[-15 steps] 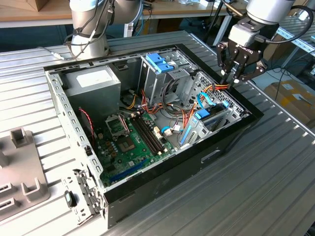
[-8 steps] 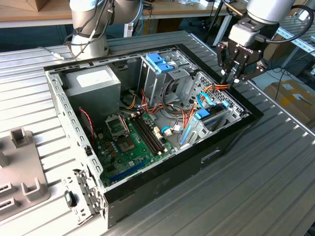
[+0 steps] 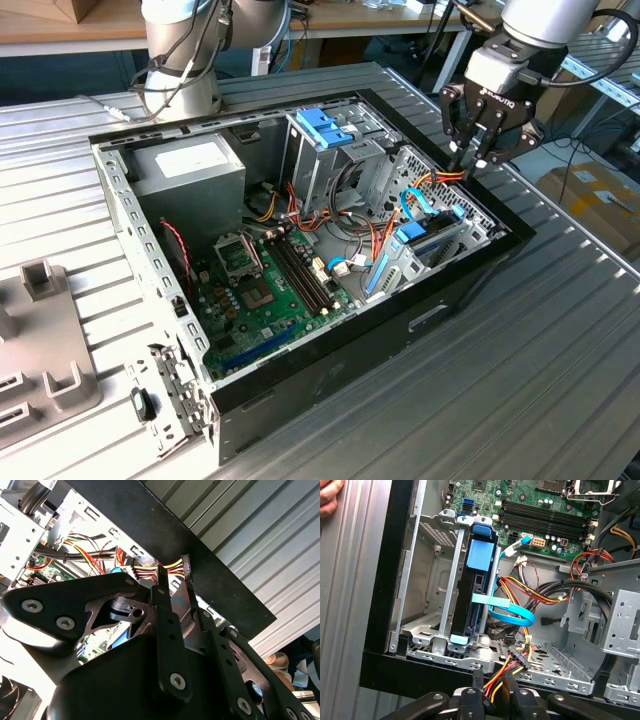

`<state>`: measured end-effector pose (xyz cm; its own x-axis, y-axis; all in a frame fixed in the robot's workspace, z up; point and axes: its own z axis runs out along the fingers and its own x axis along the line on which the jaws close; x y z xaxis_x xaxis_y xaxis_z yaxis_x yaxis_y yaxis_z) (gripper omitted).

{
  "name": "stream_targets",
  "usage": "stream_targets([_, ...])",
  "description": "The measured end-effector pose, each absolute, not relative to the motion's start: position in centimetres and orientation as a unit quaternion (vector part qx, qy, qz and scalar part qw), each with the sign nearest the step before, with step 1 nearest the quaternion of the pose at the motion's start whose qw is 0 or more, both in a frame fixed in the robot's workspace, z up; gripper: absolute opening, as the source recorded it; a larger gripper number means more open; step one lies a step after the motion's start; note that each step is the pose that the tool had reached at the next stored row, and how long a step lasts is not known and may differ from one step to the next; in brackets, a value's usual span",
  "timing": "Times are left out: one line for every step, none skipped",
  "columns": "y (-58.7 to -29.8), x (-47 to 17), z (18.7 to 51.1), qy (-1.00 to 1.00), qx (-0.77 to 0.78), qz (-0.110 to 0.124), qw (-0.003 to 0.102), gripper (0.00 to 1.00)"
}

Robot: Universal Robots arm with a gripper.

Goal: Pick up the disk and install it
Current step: 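Insert the second disk wire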

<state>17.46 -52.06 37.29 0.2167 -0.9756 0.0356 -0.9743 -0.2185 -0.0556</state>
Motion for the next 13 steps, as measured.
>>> stream_targets([-52.06,17.46,37.29,0.625,-0.78,-0.031,0.011,0.29])
stream_targets([-52.06,17.46,37.3,0.625,-0.78,-0.031,0.011,0.29])
stream_targets([-52.06,17.46,37.3,0.625,-0.78,-0.031,0.011,0.29])
stream_targets([-52.06,17.5,37.31,0.625,-0.78,-0.031,0.01,0.29])
stream_targets([-52.06,17.5,37.31,0.624,-0.781,-0.031,0.011,0.29])
stream_targets([-52.06,17.5,37.31,0.622,-0.782,-0.031,0.011,0.29])
stream_targets([-52.06,17.5,37.3,0.619,-0.785,-0.031,0.011,0.29])
stream_targets([-52.06,17.51,37.3,0.618,-0.786,-0.031,0.011,0.29])
stream_targets([-52.06,17.52,37.31,0.616,-0.787,-0.031,0.011,0.29])
stream_targets([-52.06,17.54,37.3,0.614,-0.788,-0.031,0.011,0.29])
stream_targets([-52.06,17.54,37.3,0.613,-0.79,-0.031,0.011,0.29])
stream_targets([-52.06,17.55,37.3,0.611,-0.791,-0.031,0.011,0.29])
stream_targets([-52.06,17.57,37.3,0.609,-0.792,-0.031,0.011,0.29])
